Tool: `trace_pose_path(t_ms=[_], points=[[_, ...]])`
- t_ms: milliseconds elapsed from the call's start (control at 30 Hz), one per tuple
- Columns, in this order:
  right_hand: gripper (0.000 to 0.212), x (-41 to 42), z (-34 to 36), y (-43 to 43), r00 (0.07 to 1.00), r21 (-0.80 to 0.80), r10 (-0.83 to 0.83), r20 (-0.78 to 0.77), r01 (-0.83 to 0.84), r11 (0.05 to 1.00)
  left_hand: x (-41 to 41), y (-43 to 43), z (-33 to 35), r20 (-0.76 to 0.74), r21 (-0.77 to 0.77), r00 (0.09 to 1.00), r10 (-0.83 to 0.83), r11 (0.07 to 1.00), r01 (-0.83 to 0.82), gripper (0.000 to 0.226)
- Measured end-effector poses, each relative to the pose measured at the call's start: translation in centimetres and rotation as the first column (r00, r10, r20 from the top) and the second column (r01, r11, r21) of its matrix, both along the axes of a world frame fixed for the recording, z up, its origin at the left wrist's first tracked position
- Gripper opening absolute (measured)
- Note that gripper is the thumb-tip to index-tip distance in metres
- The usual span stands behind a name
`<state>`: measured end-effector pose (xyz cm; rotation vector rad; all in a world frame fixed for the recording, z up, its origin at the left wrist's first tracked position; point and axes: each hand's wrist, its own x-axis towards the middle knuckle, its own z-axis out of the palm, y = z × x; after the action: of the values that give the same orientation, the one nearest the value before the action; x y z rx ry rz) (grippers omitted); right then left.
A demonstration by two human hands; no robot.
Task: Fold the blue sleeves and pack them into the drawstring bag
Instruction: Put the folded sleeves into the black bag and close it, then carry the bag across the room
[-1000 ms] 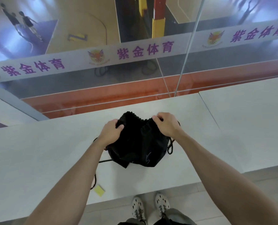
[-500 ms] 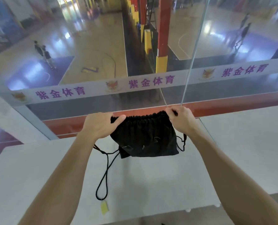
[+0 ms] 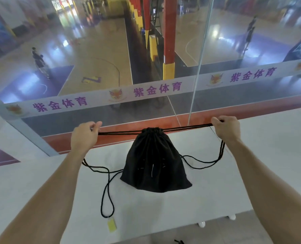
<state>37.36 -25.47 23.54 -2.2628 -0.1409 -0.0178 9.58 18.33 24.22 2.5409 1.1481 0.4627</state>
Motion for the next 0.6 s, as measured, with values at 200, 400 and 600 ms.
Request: trace_pose_path(t_ms=[200, 400, 600], points=[[0.040, -0.9, -1.5, 0.1, 0.997, 0.105, 0.011, -0.075, -0.003, 0.994, 3.0, -7.7, -1.5, -0.121, -0.238, 0.953, -0.278, 0.940, 0.245, 0.090], [0.046, -3.2, -2.5, 1.2, 0.969, 0.082, 0.234, -0.083, -0.228, 0.970, 10.6, -18.5, -1.2, -0.147, -0.189, 0.789, -0.596, 0.800, 0.569, 0.134], [0.051, -5.8, -5.6, -3.8, 0.972, -0.252, 0.235, 0.014, -0.225, 0.941, 13.7, -21.6, -2.1, -0.375, -0.160, 0.666, -0.645, 0.753, 0.638, 0.063]])
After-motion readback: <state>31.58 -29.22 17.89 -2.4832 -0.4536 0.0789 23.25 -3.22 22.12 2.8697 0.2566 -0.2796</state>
